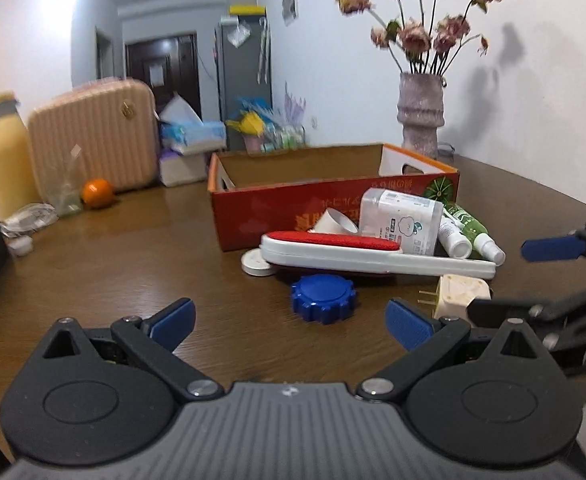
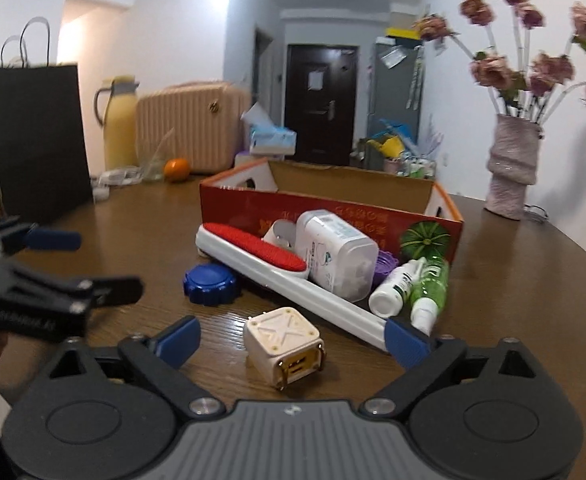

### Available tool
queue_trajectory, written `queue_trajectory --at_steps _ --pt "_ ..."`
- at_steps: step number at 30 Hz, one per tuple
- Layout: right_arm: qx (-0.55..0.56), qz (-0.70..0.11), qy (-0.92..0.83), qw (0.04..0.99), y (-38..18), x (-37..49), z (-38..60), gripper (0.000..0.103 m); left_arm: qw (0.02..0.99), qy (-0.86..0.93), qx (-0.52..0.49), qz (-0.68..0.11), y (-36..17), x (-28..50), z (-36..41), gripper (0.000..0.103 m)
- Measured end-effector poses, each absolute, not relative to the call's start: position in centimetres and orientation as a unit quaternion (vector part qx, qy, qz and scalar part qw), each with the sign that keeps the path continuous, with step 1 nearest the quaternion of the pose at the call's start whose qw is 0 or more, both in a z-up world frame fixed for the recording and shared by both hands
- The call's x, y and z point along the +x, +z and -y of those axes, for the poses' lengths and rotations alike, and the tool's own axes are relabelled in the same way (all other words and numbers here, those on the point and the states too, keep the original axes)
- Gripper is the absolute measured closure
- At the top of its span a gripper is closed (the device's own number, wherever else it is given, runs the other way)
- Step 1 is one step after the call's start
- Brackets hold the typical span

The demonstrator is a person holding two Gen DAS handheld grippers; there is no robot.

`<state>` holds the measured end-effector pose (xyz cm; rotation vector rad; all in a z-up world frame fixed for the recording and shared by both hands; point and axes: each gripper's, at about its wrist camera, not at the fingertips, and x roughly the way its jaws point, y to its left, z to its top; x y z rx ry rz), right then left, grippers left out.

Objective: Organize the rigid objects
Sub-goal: 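Grasp the cream cube plug with the right gripper while the left gripper grasps the blue cap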

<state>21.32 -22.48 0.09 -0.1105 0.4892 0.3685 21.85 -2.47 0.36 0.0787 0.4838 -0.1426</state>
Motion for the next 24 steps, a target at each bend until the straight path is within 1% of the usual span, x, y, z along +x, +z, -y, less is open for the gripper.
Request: queue_trajectory --at_steps 2,7,8,9,10,14,16,17,19,20,21,22,24 --pt "-0.064 -0.251 0.187 0.948 -0.3 22.5 22.2 0.016 0.963 -0.076 0.027 -0.257 0.2 23.7 2.6 0.0" --pt "-0.071 -0.265 0.215 0.937 -0.7 24.1 22.2 0.04 0.955 -0.078 0.008 -0.288 -0.6 27.1 3.1 0.0" --pt "-0.07 -0.266 0.216 0.937 -0.8 24.2 22.4 0.042 0.954 -0.075 0.01 -0.29 -0.7 27.7 3.2 0.0" --pt "-0.066 -0.268 0.219 0.936 -0.8 24.2 22.6 0.049 0.954 -0.072 0.015 -0.291 -0.9 28.2 3.4 0.0" --pt "-0.059 -0.271 0.222 0.935 -0.9 24.2 22.8 0.059 0.954 -0.072 0.018 -0.29 -1.0 28.6 3.5 0.001" --pt "-0.044 -0.273 0.203 0.939 -0.9 24.0 23.8 0.06 0.952 -0.073 0.022 -0.295 -1.4 29.7 4.0 0.007" --pt "-0.038 -0.271 0.195 0.942 -1.0 23.9 24.1 0.06 0.95 -0.072 0.022 -0.303 -1.7 30.3 4.3 0.014" --pt "-0.036 -0.27 0.196 0.942 -1.1 23.9 24.2 0.06 0.949 -0.073 0.021 -0.305 -1.8 30.4 4.3 0.019" --pt "-0.034 -0.27 0.198 0.942 -1.2 24.1 24.2 0.06 0.948 -0.078 0.015 -0.308 -1.9 30.8 4.3 0.024" --pt "-0.033 -0.272 0.199 0.941 -1.3 24.3 24.3 0.06 0.947 -0.077 0.012 -0.312 -2.0 30.9 4.3 0.033" --pt "-0.032 -0.274 0.2 0.94 -1.4 24.5 24.2 0.06 0.944 -0.08 0.01 -0.32 -2.1 31.1 4.3 0.045" --pt "-0.031 -0.277 0.2 0.939 -1.6 24.8 24.2 0.06 0.944 -0.076 0.01 -0.321 -2.3 31.1 4.3 0.048" --pt "-0.03 -0.285 0.2 0.937 -1.9 25.2 24.0 0.062 0.945 -0.071 0.013 -0.32 -2.2 30.9 4.3 0.048"
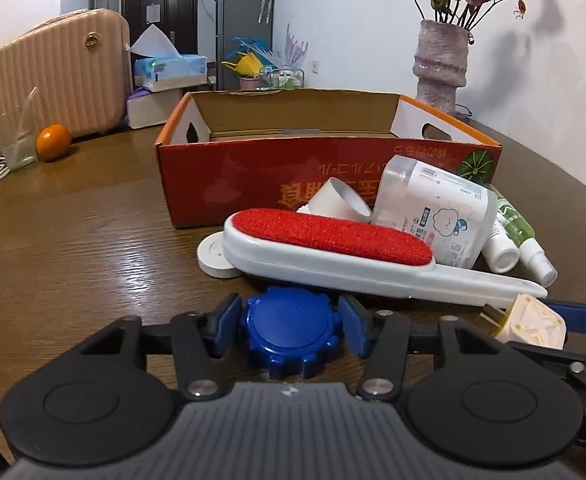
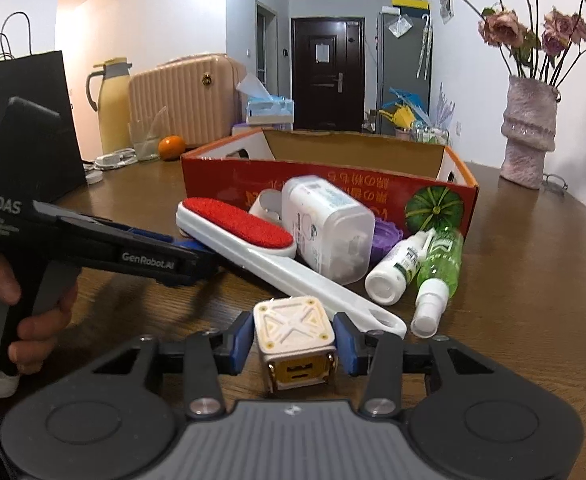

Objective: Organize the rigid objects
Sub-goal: 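Carry the cube plug and blue cap into the cardboard box and release both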

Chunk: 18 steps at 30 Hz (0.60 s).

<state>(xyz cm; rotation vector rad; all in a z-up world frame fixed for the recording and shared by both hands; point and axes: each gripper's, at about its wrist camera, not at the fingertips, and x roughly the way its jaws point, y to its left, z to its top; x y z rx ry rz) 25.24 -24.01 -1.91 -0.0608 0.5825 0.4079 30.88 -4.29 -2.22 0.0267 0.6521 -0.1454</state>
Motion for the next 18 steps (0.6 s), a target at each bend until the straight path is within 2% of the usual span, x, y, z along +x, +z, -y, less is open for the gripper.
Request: queue_trajectory --at_steps 2,18 --pt "-0.024 -0.293 0.201 0.935 -2.3 25.5 23.9 0.065 0.945 -0.07 0.011 -0.32 -2.2 30.4 4.1 0.049" --pt "-0.005 -0.286 0.168 0.943 -2.2 19.2 23.7 0.065 0.958 -0.069 0.024 -0.276 -0.5 19.4 4.6 0.049"
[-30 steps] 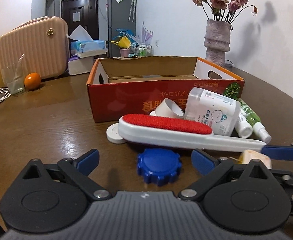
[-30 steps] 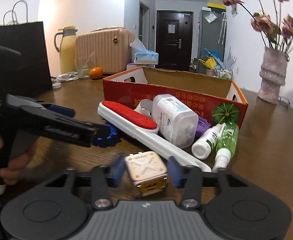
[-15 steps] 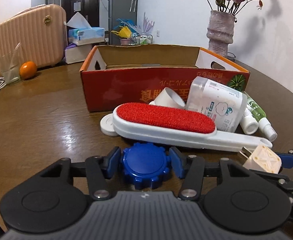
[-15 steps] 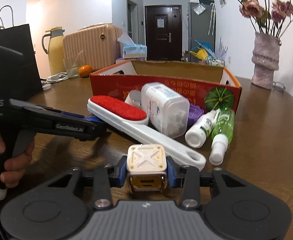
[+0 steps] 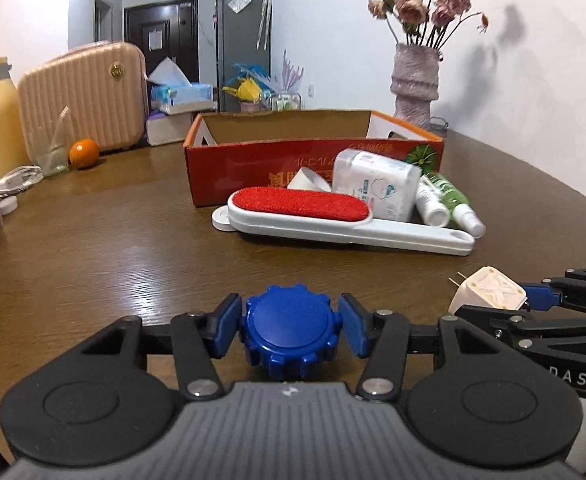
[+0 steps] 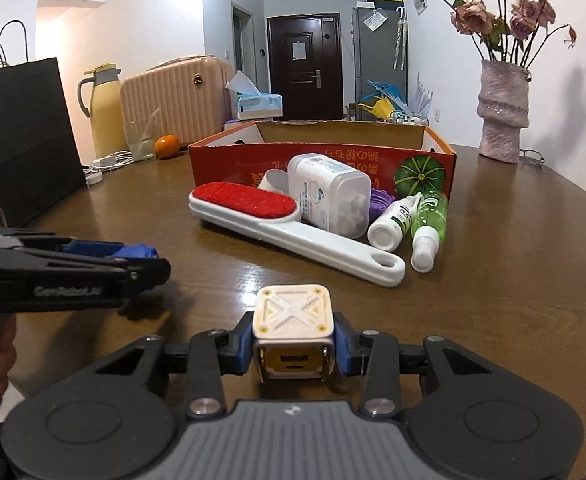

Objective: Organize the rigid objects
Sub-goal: 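Carry the cube plug and blue cap into the cardboard box and release both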

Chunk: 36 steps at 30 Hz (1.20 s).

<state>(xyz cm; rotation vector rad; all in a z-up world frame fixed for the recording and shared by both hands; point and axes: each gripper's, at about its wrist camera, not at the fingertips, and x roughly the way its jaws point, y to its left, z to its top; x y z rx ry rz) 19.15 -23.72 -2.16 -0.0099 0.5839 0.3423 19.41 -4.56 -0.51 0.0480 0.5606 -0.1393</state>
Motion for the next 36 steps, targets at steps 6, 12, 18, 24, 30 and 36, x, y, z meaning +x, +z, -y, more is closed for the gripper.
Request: queue_trajectory --at_steps 6,12,18,24,30,36 --pt "-0.005 -0.258 0.157 0.953 -0.4 16.3 24.2 0.065 0.967 -0.066 0.01 -0.248 1.1 16.1 4.0 0.049" --pt "0.002 -0.224 0.151 0.963 1.3 14.1 24.6 0.065 0.974 -0.062 0.005 -0.219 2.6 13.9 3.4 0.049" --pt "0.004 -0.205 0.138 0.969 2.2 14.2 25.8 0.065 0.977 -0.061 -0.004 -0.203 4.0 14.8 3.0 0.049" --pt "-0.02 -0.191 0.138 0.972 3.8 17.7 26.7 0.065 0.98 -0.076 -0.009 -0.185 6.4 19.5 2.7 0.049" --pt "-0.058 -0.2 0.161 0.965 6.0 26.9 27.6 0.065 0.967 -0.096 -0.053 -0.232 9.1 32.0 1.2 0.049" --pt "-0.062 -0.266 0.173 0.946 7.3 42.9 27.6 0.065 0.951 -0.064 -0.023 -0.302 8.1 47.2 1.5 0.049"
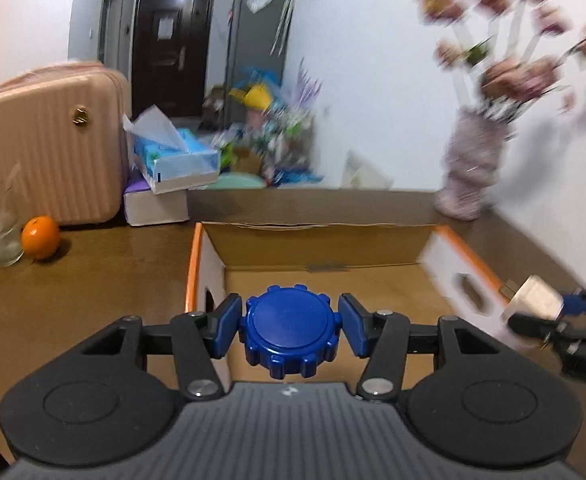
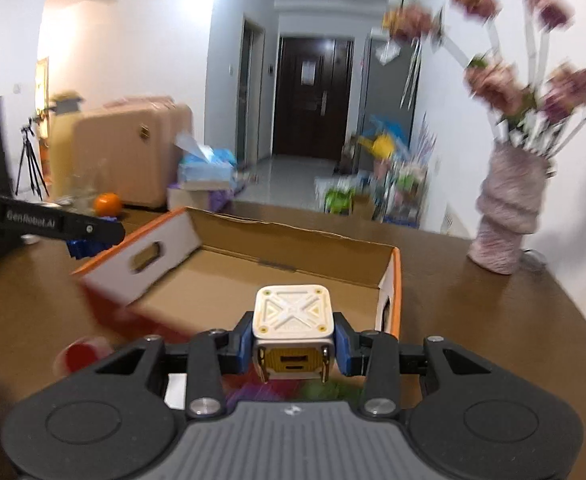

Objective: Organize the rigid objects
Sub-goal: 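Carry the cube plug and blue cap into the cardboard box and release both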

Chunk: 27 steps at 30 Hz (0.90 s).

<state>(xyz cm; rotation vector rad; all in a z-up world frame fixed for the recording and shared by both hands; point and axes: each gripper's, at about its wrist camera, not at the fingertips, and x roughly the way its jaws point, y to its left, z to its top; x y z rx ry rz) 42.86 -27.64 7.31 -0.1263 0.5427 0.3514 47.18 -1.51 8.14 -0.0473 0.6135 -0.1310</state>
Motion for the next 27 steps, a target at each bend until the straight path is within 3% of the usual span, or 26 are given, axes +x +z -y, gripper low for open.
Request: queue_trajectory --at_steps 6,11,13,14,17,19,27 --pt "-0.092 -0.344 0.135 0.924 5.1 57.5 25.4 0.065 0.933 -0.028 0.03 -0.357 4.7 58.5 1.9 0.049" --pt "-0.18 -0.385 0.11 0.899 1.9 63.3 23.2 0.065 0.922 -0.04 0.028 -0.384 3.3 61.2 1.3 0.048" --pt "-0.192 -0.399 0.104 0.89 1.0 64.3 22.8 0.064 0.927 -0.038 0.041 -0.37 3.4 60.9 1.3 0.041" --pt "-0.194 -0.413 0.103 0.884 0.7 64.8 22.6 0.064 0.927 -0.04 0.041 -0.37 3.4 60.9 1.3 0.031" --pt "-0.197 -0.408 0.103 0.886 0.8 64.7 22.2 0.054 0.928 -0.059 0.046 -0.364 3.6 60.5 1.8 0.027" --pt "-0.197 -0.404 0.099 0.888 0.8 64.6 22.1 0.042 0.931 -0.062 0.043 -0.356 3.8 60.5 1.9 0.026" --pt "-0.166 -0.388 0.105 0.901 4.0 61.9 23.9 0.032 0.93 -0.065 0.038 -0.36 7.0 56.8 0.9 0.019"
